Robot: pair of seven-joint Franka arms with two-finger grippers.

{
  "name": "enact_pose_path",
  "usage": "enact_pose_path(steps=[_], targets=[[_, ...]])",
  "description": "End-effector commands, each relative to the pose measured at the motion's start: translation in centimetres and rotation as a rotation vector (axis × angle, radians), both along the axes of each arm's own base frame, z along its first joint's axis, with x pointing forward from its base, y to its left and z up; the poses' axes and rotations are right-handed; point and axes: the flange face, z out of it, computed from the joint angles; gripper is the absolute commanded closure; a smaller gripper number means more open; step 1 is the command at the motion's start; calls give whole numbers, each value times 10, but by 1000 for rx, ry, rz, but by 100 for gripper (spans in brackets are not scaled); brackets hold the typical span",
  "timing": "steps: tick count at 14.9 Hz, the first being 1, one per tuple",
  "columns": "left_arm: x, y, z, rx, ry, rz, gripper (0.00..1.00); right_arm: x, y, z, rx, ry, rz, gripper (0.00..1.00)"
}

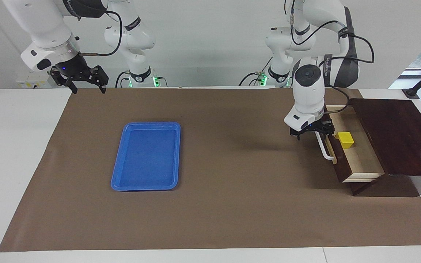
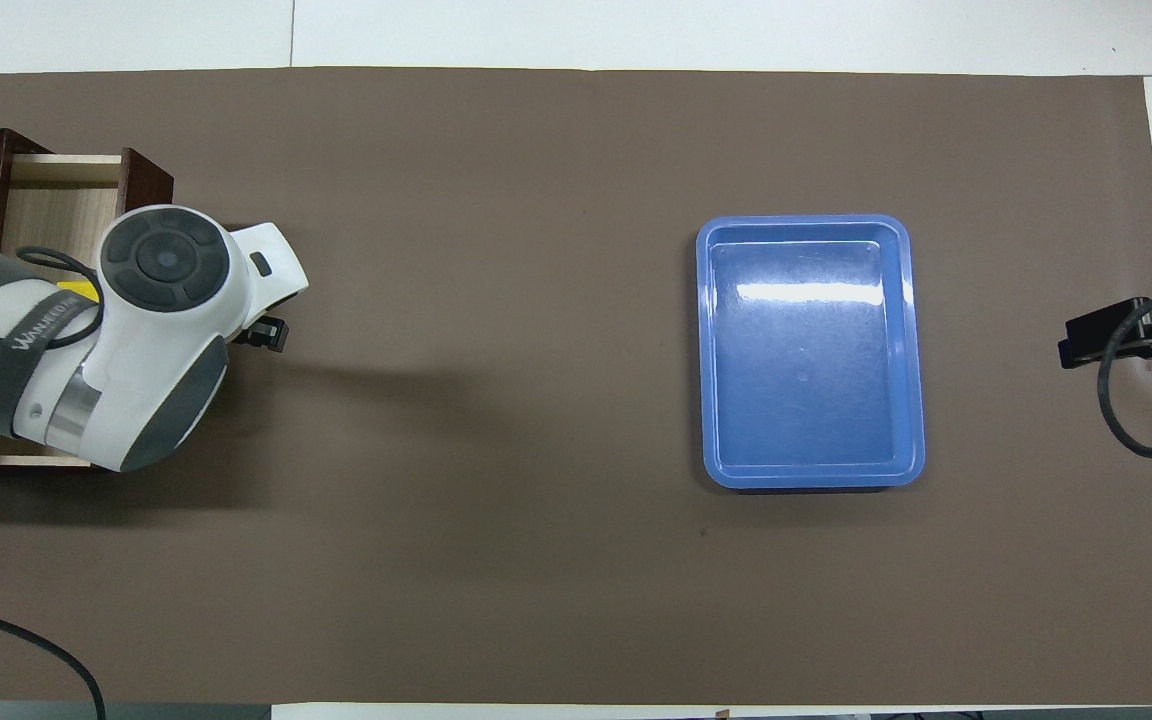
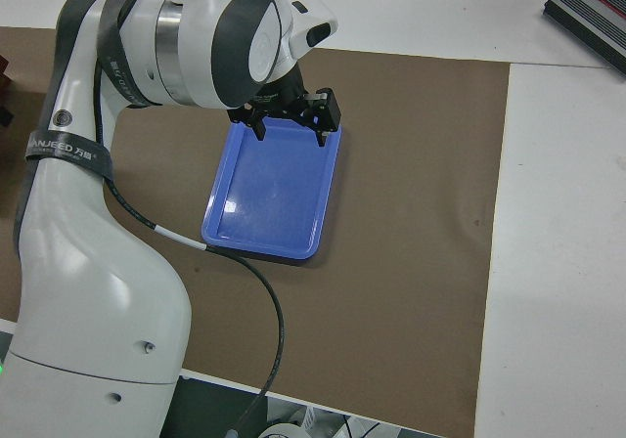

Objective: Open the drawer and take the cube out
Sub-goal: 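Pull the drawer open toward the robot with the left gripper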

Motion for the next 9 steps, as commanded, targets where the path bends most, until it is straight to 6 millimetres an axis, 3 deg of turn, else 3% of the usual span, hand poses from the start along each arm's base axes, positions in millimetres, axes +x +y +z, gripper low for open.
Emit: enact_pose_path(steps=[1, 5, 7, 9], targets=[[12, 14, 60, -132, 9, 110, 0, -2, -1, 1, 18, 4, -11, 0], [16, 74, 112, -227, 2, 340, 0, -2, -1, 1, 18, 4, -11, 0], [19, 91, 118, -233, -32, 472, 0, -3, -1, 2, 18, 3, -11, 0], [20, 122, 118, -241, -63, 626, 0, -3, -1, 2, 18, 3, -11, 0]])
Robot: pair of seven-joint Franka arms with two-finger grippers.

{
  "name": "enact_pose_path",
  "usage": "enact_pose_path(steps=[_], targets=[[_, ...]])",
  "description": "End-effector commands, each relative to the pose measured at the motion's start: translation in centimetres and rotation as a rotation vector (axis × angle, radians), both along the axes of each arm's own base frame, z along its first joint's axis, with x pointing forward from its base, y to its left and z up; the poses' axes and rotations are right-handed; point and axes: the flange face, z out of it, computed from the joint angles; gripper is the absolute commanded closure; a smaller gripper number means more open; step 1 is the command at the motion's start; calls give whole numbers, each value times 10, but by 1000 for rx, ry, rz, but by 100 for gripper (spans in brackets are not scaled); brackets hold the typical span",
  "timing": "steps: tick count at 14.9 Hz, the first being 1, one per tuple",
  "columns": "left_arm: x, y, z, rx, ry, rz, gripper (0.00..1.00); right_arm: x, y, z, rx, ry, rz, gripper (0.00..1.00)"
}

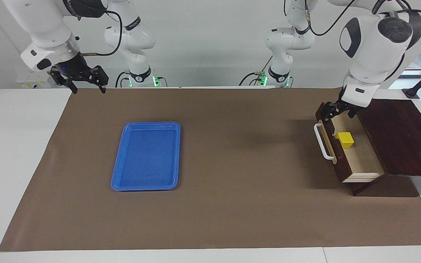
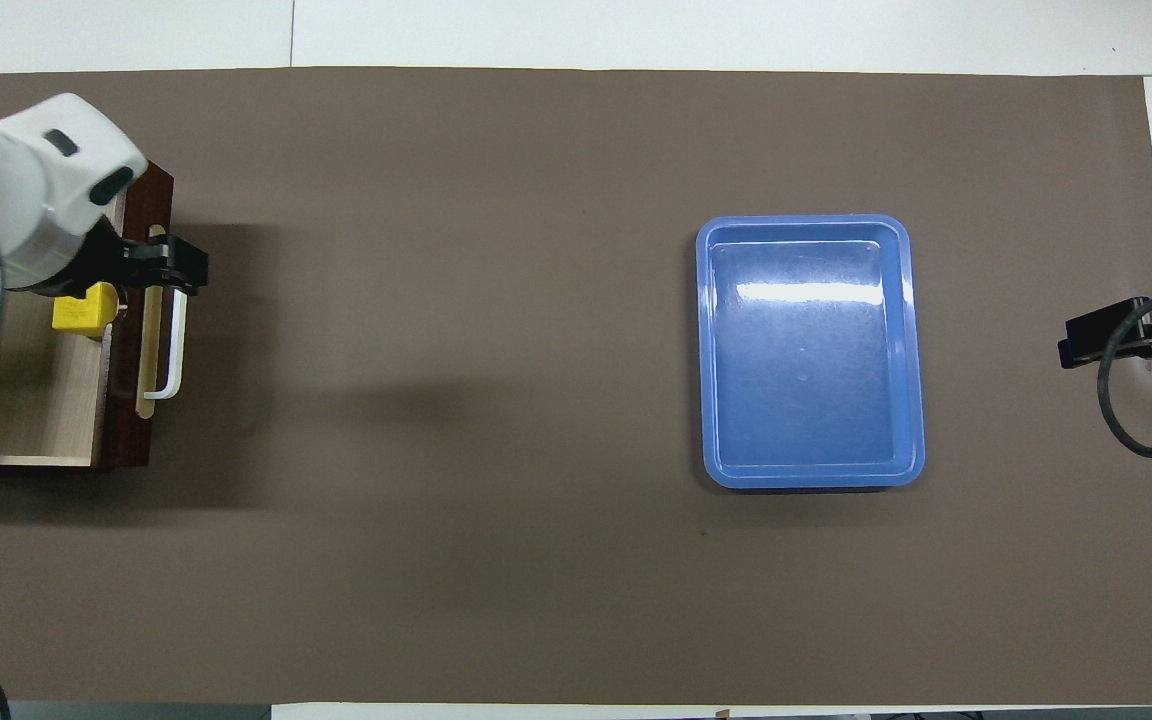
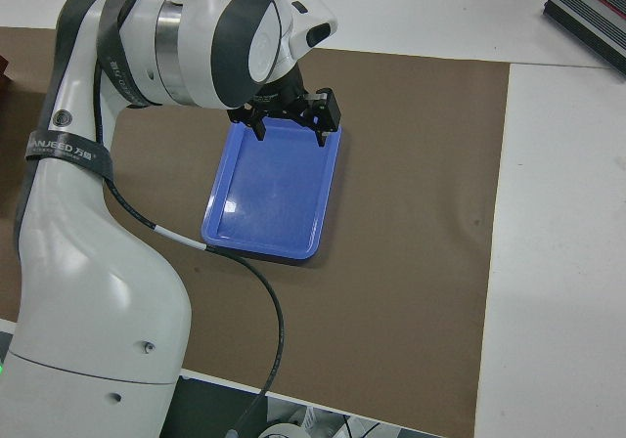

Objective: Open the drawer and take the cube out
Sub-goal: 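Lower the left gripper into the drawer around the yellow cube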

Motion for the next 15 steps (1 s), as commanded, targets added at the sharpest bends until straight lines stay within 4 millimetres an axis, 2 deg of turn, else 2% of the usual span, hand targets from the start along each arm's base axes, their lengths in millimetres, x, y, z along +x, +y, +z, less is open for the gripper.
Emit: enact_pose_path(steps=[1, 3, 6, 8, 10, 12, 15], targets=[[-1, 29, 2, -33, -7, 222, 0, -3, -1, 2, 18, 3, -11, 0], [-1, 44, 0, -37, -25, 363, 0, -2, -1, 1, 19, 4, -9, 0], [-2, 52, -9, -57, -81, 656, 0, -2, -1, 1, 18, 4, -11, 0], [-24, 42, -33, -52, -77, 728, 0, -3, -1, 2, 18, 3, -11, 0], [-26, 40, -39, -63, -108, 811, 0, -3, -1, 2, 18, 3, -11, 0], [-22, 46, -36, -82, -131, 939, 0, -3, -1, 2, 18, 3, -11, 0], [-21, 67, -42, -105, -122, 998, 0, -2, -1, 1, 18, 4, -11, 0]])
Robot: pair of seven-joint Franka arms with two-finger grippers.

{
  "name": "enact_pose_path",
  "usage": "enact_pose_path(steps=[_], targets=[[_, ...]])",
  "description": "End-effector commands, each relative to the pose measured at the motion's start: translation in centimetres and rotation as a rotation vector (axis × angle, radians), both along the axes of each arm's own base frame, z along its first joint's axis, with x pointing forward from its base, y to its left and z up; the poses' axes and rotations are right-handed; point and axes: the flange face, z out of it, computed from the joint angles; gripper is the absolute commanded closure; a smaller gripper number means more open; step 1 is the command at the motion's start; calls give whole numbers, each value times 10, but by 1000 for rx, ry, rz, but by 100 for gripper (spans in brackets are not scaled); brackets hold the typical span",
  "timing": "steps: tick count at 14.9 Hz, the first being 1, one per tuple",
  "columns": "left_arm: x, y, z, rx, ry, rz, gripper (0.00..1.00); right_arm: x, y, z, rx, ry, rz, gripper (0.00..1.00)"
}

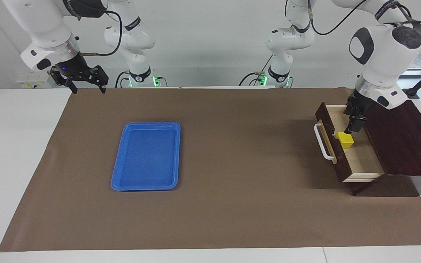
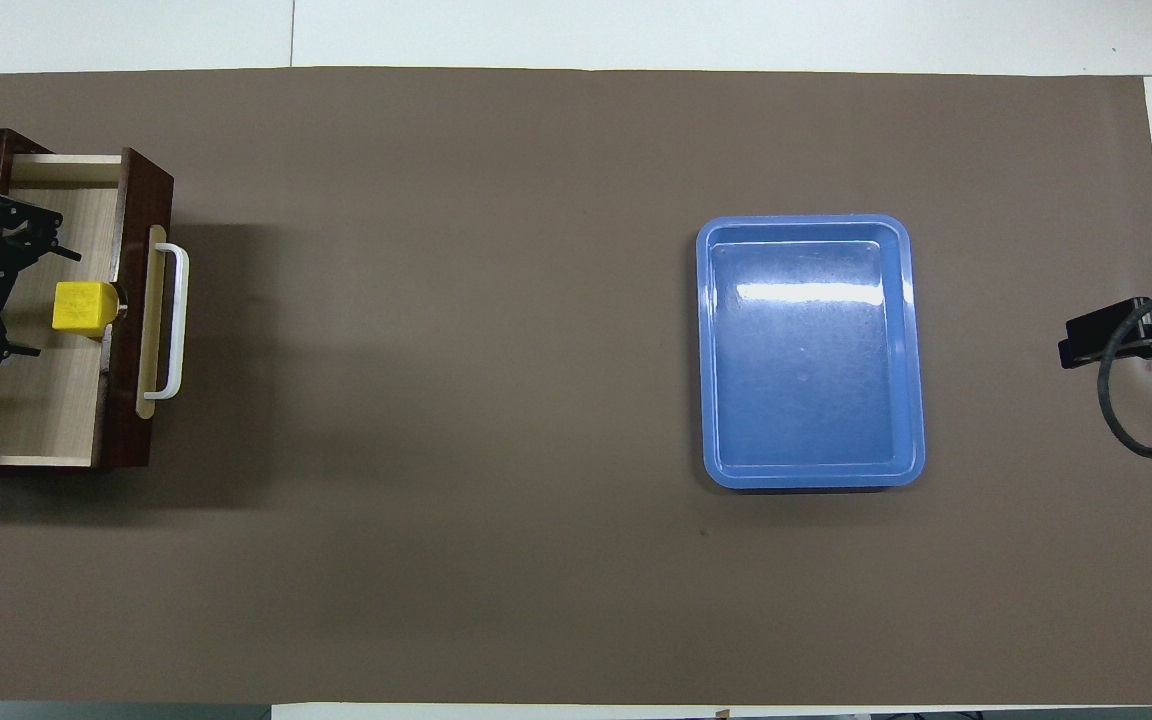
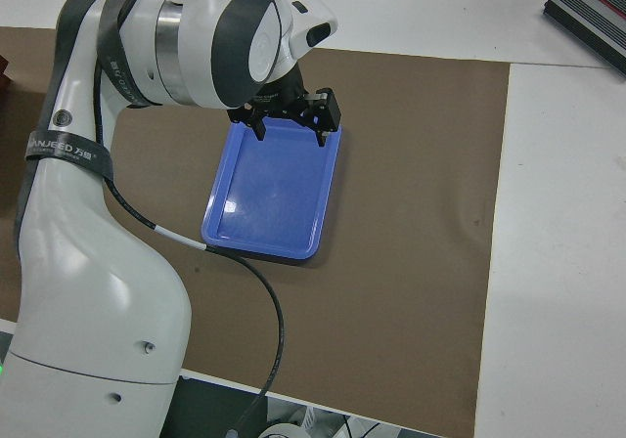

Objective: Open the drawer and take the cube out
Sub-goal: 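Lower the left gripper into the drawer around the yellow cube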

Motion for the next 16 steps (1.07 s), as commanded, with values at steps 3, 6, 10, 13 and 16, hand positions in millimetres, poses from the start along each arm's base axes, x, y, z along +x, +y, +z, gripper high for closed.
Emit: enact_pose_path(steps=[3, 6, 10, 13, 16], targets=[[8, 33, -22, -58, -33, 149, 0, -2, -1, 1, 18, 4, -11, 0], [25, 36, -45, -63, -23, 234, 1, -2, -1, 1, 18, 4, -11, 0], [34, 41, -66, -30, 5, 253, 3, -2, -1, 1, 18, 4, -11, 0], [33, 42, -69, -12, 17, 251, 3, -2, -1, 1, 18, 4, -11, 0], [30, 42, -73, -9, 26, 269, 3, -2, -1, 1, 18, 4, -11, 0]])
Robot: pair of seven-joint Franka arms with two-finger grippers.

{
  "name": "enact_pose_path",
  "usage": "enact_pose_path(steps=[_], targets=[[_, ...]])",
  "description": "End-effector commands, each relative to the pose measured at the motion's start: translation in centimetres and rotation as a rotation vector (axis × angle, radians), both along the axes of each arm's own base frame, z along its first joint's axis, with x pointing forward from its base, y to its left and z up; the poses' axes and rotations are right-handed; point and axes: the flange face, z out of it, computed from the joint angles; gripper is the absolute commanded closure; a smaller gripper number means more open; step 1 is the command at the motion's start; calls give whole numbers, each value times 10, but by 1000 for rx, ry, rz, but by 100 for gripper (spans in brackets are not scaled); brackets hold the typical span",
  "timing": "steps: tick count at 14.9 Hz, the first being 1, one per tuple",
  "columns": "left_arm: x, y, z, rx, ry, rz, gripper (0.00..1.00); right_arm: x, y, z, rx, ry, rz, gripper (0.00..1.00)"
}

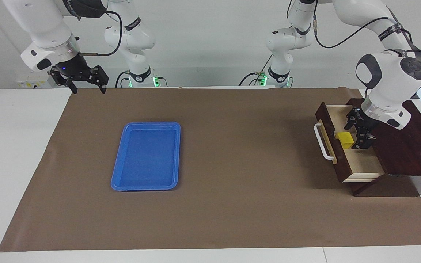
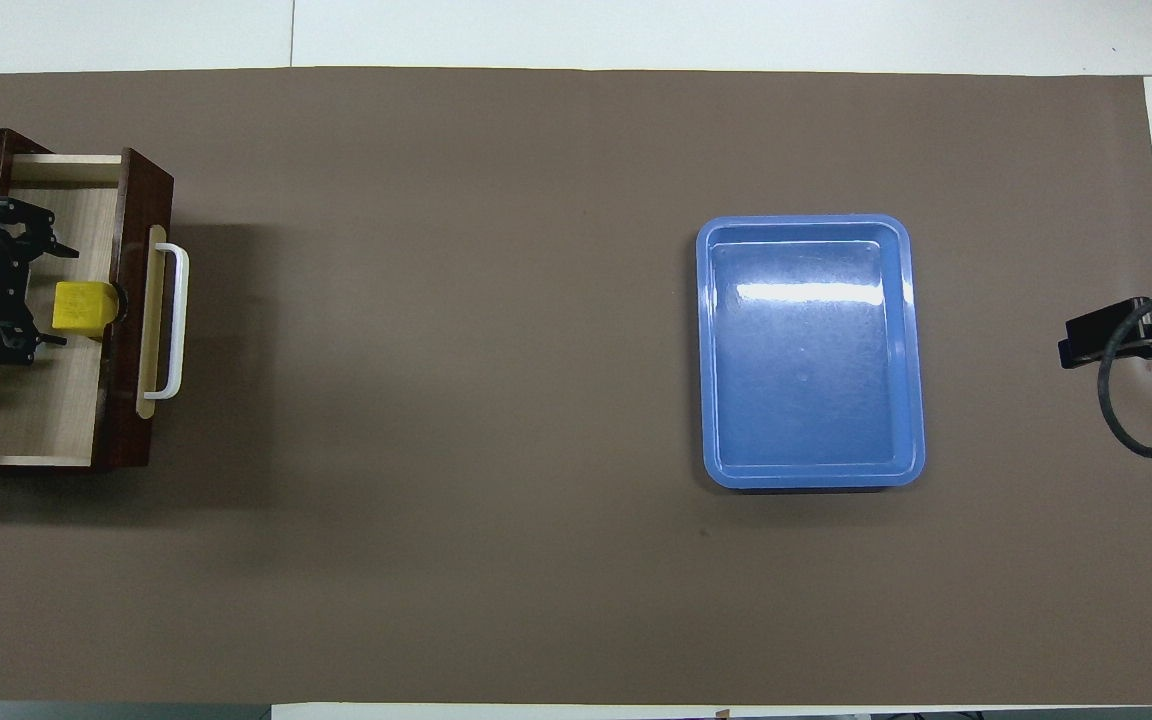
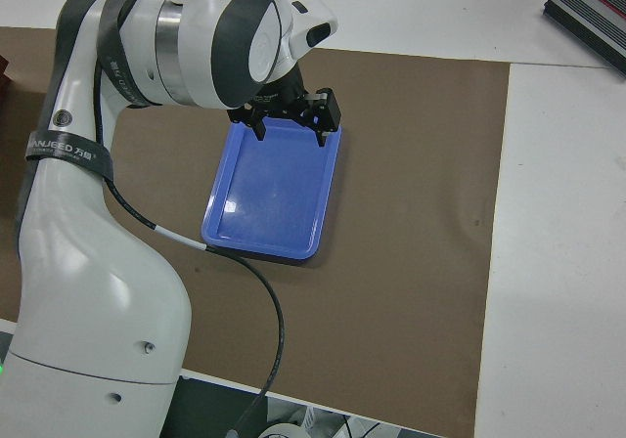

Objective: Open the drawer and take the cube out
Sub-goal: 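Lower the left gripper into the drawer around the yellow cube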

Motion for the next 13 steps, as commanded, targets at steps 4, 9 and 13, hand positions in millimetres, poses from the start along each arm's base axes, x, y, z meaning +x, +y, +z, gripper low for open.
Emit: enact_pose_path(steps=[4, 9, 13], targets=[[-1, 5, -6, 19, 14, 35, 2, -3, -1, 2, 18, 3, -11, 0], [-5, 7, -10, 18, 23, 40, 3, -7, -1, -1, 18, 37, -8, 0], [-5, 7, -9, 18, 21, 50, 20, -7, 1, -1, 19, 38, 1, 0]])
